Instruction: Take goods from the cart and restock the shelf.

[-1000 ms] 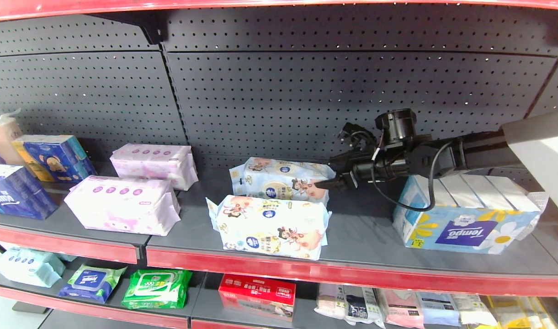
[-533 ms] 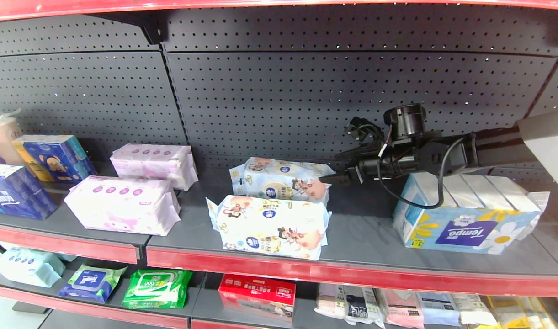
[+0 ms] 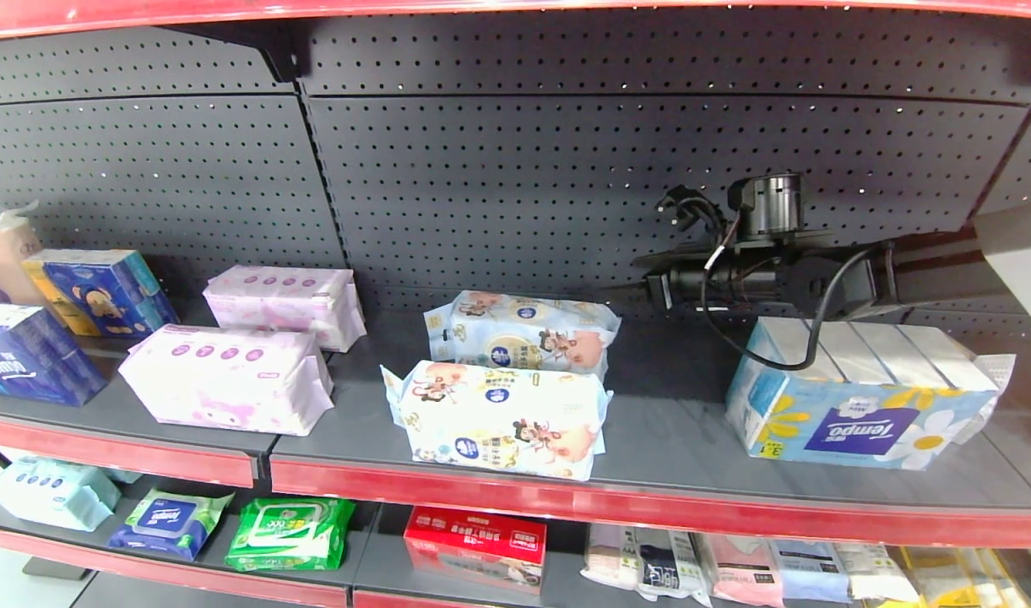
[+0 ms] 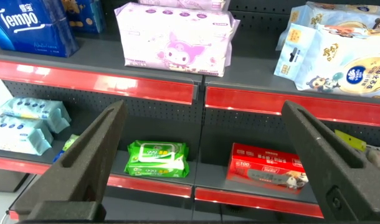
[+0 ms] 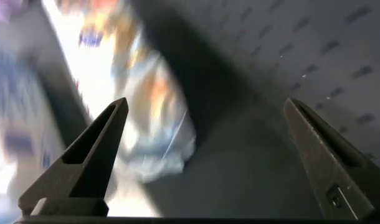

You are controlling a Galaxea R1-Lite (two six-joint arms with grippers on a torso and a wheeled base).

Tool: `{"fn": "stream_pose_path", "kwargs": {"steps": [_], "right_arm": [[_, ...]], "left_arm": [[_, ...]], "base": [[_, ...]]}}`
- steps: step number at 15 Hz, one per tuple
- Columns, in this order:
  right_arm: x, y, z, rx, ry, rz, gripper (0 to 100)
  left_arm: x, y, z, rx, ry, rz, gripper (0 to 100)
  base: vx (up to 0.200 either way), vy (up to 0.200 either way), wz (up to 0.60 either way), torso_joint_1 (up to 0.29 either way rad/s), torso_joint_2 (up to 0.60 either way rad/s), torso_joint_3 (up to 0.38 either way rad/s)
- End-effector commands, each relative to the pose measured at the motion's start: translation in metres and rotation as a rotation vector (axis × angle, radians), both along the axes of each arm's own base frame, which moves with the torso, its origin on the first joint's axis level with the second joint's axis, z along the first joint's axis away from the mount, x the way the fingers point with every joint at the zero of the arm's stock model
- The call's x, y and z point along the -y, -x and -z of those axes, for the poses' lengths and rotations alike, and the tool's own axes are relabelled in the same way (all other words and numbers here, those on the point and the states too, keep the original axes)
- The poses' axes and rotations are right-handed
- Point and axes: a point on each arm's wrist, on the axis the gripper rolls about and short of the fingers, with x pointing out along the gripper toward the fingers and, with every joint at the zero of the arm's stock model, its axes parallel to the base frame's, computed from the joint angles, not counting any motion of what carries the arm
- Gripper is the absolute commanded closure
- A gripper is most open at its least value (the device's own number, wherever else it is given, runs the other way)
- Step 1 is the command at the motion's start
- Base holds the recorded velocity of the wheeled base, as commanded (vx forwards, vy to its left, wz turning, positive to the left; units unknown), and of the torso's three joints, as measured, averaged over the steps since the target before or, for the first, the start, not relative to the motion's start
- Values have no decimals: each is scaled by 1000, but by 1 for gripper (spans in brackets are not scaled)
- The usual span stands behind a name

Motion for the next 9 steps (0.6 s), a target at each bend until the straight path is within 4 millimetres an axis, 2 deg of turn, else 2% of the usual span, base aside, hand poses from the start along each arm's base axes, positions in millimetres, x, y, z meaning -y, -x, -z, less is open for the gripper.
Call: {"fn": "stream_pose_path", "kwargs": {"steps": [1, 4, 6, 9], "right_arm": [[2, 3, -4, 5, 4, 30, 0], [5, 16, -9, 4, -12, 57, 0], [9, 34, -10, -24, -16, 60, 0], [11, 50, -18, -17, -66, 73, 0]], "left_arm": [[0, 0, 0, 0, 1, -1, 0], [0, 0, 0, 0, 1, -1, 0], [0, 0, 0, 0, 1, -1, 0], [0, 0, 0, 0, -1, -1, 0]], "base": [[0, 0, 0, 0, 0, 0], [0, 0, 0, 0, 0, 0], [0, 0, 0, 0, 0, 0], [0, 0, 0, 0, 0, 0]]}}
